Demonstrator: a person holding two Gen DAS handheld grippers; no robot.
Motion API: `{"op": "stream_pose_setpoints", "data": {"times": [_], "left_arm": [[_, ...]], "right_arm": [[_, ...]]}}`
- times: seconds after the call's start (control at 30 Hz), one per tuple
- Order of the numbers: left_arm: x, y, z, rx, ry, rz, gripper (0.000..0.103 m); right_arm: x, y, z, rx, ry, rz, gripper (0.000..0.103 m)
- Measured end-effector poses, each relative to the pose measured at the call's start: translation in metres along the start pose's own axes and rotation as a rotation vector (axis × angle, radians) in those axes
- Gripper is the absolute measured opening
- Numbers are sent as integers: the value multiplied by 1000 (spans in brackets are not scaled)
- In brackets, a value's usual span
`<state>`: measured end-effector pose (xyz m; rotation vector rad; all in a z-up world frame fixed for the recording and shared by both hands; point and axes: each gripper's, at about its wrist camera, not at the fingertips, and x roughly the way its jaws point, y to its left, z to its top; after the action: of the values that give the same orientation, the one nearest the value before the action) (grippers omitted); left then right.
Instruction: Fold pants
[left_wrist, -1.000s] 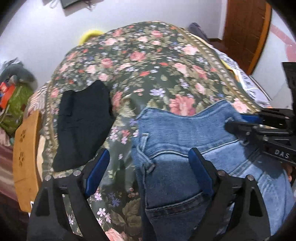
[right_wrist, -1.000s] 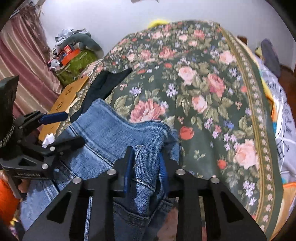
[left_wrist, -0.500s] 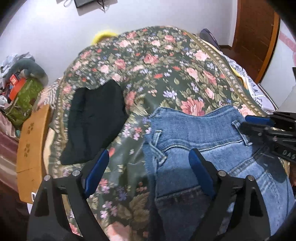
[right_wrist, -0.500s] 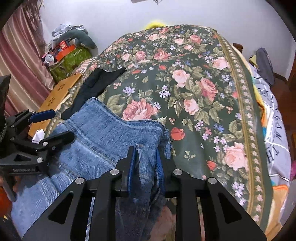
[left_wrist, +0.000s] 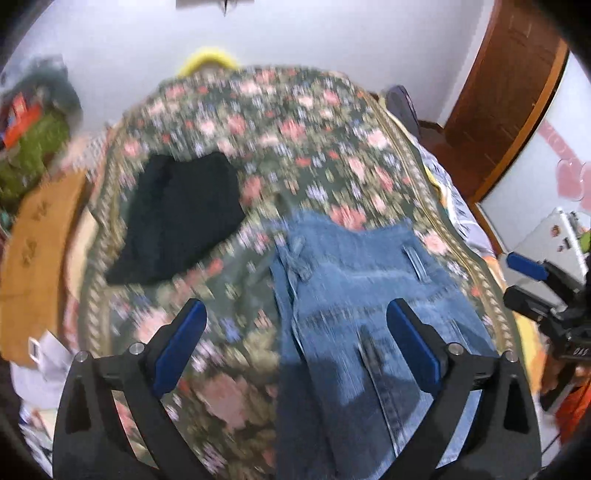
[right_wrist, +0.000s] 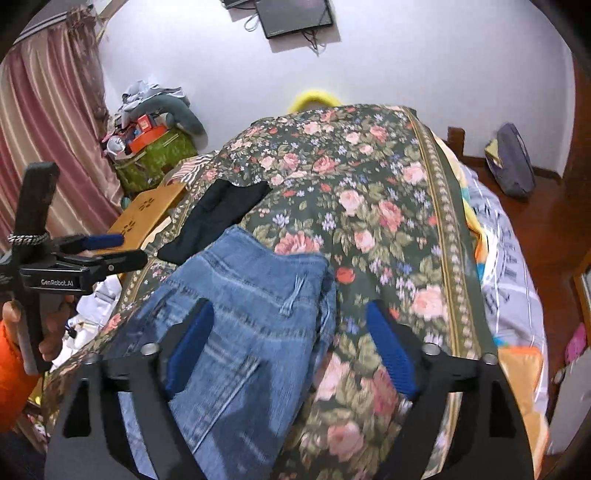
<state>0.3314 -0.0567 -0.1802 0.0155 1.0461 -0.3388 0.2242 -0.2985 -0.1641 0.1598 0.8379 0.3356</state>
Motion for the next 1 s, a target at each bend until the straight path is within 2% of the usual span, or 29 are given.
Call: {"op": "stream_pose_setpoints", "data": {"times": [0.17, 0.23, 0.53, 0.6, 0.67, 0.7, 0.9, 0.93, 1.0], "left_arm": [[32, 1, -20, -21, 139, -51, 99], [40, 3, -23, -39, 160, -84, 102], [77, 2, -10, -61, 281, -220, 102], [84, 2, -7, -66, 298, -250, 100], [86, -3, -6, -58, 297, -268, 90], [86, -5, -5, -55, 295, -272, 84], [71, -14, -2, -23, 237, -241, 66], [67, -14, -1, -24, 230, -237, 62], [55, -12, 0, -21, 199, -232, 57]], "right_arm": [[27, -6, -24, 52, 120, 41, 83], [41, -6, -34, 61, 170, 53, 83], [83, -27, -35, 203, 240, 227, 83], [87, -28, -32, 209, 244, 247, 74], [91, -29, -29, 229, 255, 255, 59], [93, -29, -27, 238, 262, 255, 55], [85, -23, -17, 188, 251, 199, 32], [79, -19, -14, 170, 233, 181, 25], [73, -15, -6, 156, 208, 180, 21]]}}
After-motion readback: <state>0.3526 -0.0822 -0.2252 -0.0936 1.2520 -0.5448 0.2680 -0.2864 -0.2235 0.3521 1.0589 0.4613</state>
